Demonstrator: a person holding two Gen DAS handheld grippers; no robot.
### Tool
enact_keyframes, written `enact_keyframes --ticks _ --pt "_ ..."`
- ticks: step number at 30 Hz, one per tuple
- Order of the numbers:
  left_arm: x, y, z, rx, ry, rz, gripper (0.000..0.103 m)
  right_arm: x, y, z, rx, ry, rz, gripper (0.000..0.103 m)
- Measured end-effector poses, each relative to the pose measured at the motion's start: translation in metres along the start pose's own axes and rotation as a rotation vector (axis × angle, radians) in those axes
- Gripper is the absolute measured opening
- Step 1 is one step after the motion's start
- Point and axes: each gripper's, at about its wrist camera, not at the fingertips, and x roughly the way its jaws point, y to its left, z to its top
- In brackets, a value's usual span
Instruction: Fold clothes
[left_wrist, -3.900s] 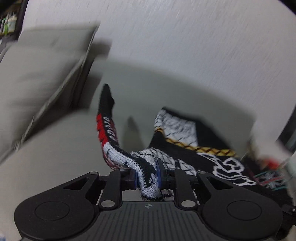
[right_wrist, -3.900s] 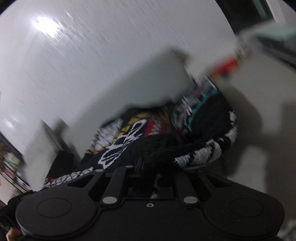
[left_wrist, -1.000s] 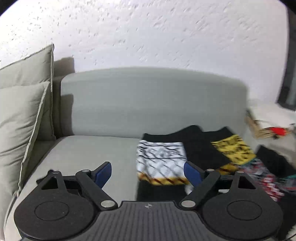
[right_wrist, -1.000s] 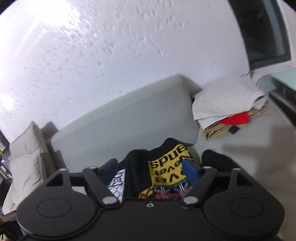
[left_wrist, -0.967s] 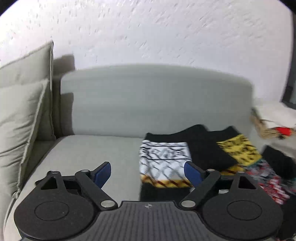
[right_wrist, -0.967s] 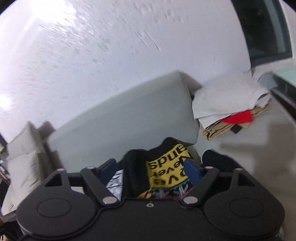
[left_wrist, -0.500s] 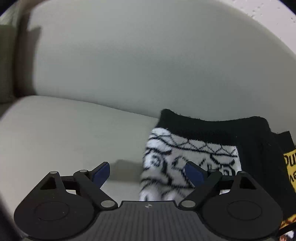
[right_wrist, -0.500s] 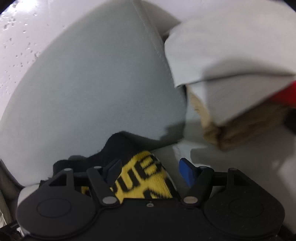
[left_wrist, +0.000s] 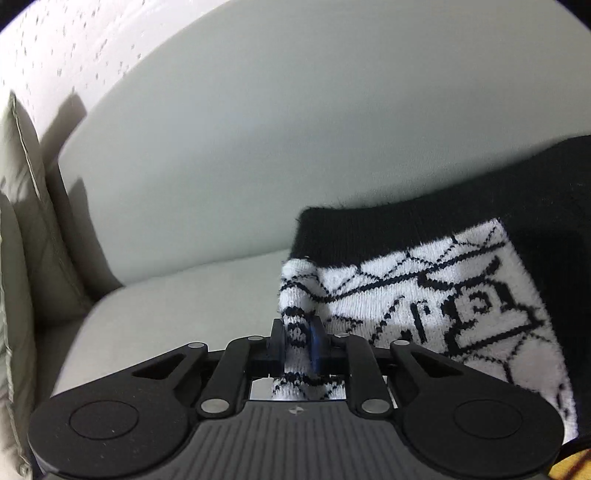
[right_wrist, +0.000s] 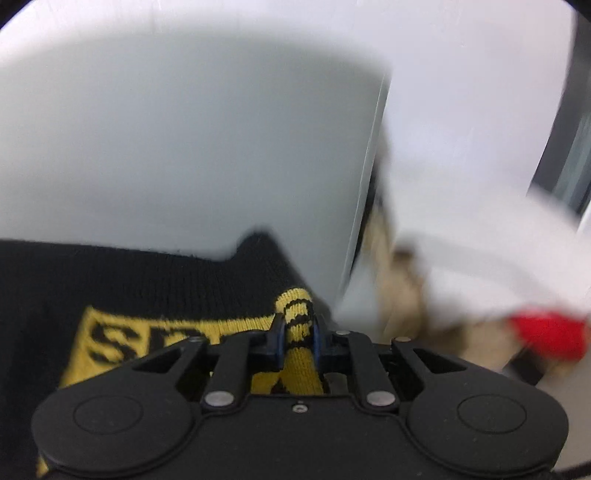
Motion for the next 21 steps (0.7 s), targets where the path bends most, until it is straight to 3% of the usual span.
enact_keyframes --ticks 1,3,5,7,12,16,19,21 --pt "-0.004 0.001 0.003 -0.007 0.008 -0.003 0.017 0.01 0.001 -0.001 0.006 0.06 0.005 0.016" --pt "-0.015 0.012 0.008 -0.045 0.029 -0.032 0.028 0.002 0.0 0.005 0.01 0.077 0.001 0.024" --pt "-0.035 0.031 0.012 -0.1 0.036 -0.074 0.035 -0.021 -0.017 0.015 0.117 0.089 0.081 0.033" --pt "-0.07 0.052 0.011 -0.14 0.005 -0.1 0.038 -0.061 -0.039 0.019 0.229 0.065 0.168 0.035" --pt "-0.176 0.093 0.006 -0.156 -0.119 -0.187 0.042 -0.19 -0.088 0.013 0.369 -0.011 0.362 0.039" --pt "-0.264 0.121 -0.007 -0.149 -0.205 -0.255 0.052 -0.295 -0.14 -0.005 0.4 -0.118 0.455 0.055" --pt "-0.277 0.093 -0.024 -0.136 -0.16 -0.33 0.056 -0.339 -0.175 -0.027 0.439 -0.127 0.489 0.058" --pt "-0.277 0.066 -0.038 -0.125 -0.117 -0.38 0.057 -0.34 -0.184 -0.04 0.474 -0.076 0.485 0.058"
